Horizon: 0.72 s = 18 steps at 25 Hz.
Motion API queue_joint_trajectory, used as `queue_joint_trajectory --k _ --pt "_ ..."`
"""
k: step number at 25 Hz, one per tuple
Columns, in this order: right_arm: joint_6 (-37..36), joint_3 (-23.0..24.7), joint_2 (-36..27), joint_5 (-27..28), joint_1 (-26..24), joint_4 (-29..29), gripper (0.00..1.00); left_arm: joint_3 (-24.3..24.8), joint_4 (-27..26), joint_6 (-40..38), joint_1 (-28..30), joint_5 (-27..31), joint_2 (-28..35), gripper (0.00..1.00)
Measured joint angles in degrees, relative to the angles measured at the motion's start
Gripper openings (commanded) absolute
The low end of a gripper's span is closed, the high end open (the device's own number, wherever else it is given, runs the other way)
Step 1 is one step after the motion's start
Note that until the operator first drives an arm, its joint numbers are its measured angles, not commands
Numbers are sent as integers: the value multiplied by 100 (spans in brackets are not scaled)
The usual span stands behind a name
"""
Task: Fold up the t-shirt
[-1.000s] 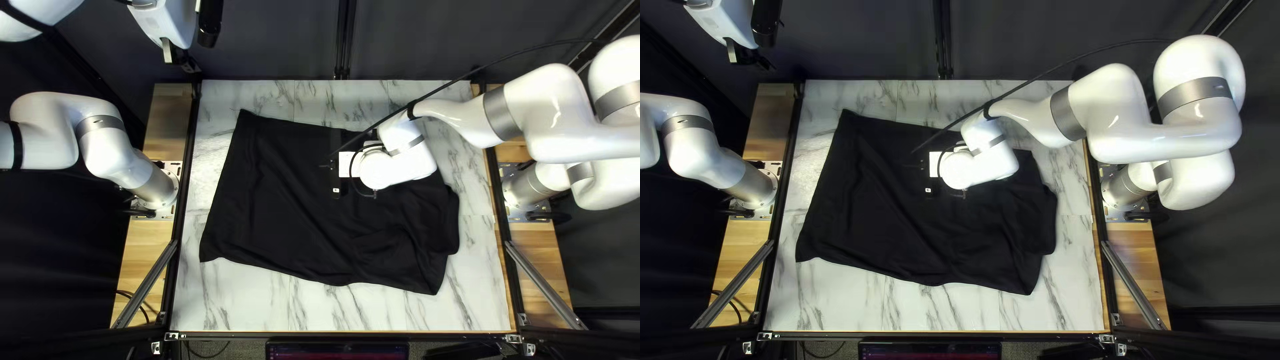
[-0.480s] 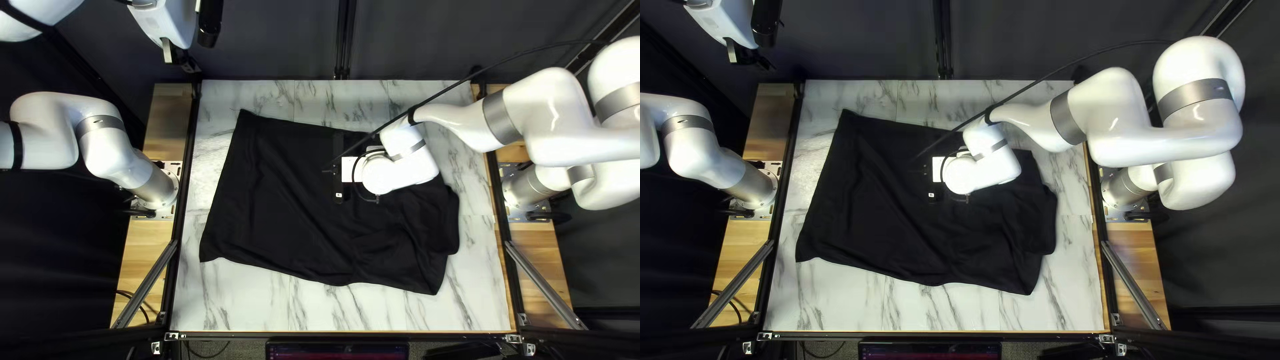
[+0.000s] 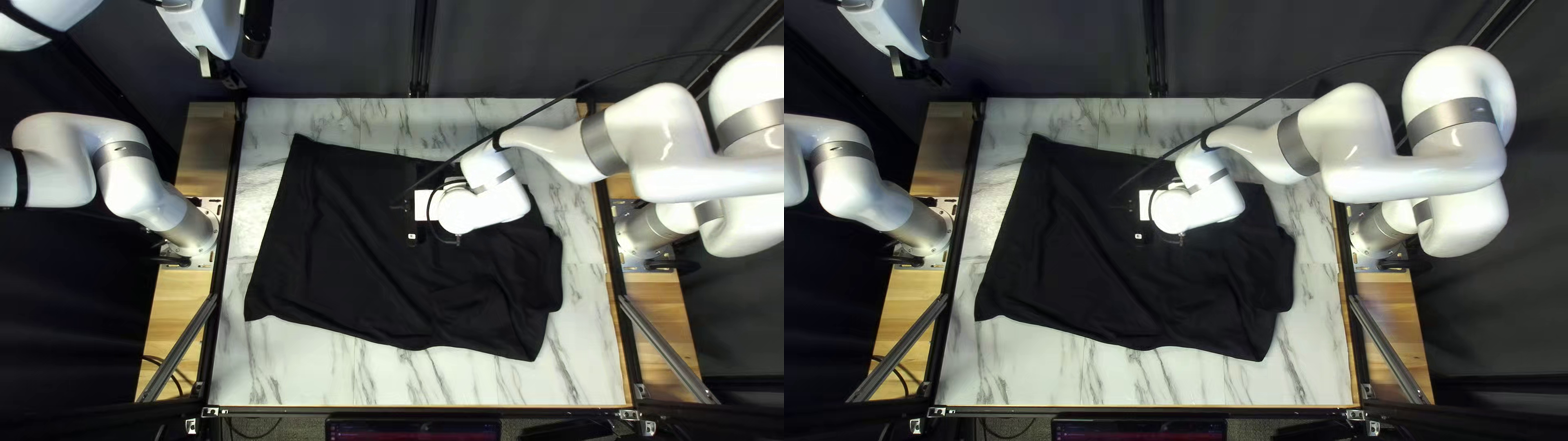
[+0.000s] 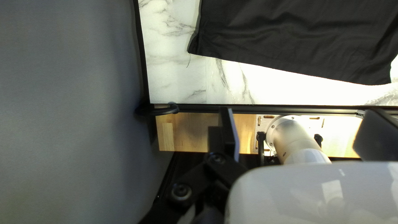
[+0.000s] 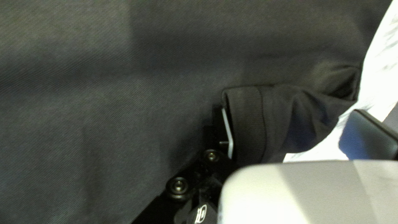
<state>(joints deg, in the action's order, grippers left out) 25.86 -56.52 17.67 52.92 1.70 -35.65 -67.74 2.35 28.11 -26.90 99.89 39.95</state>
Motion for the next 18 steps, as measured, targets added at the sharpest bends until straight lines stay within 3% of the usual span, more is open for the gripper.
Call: queue_joint_trajectory --k 18 --pt "212 342 -227 -152 219 80 100 0 0 0 0 0 0 100"
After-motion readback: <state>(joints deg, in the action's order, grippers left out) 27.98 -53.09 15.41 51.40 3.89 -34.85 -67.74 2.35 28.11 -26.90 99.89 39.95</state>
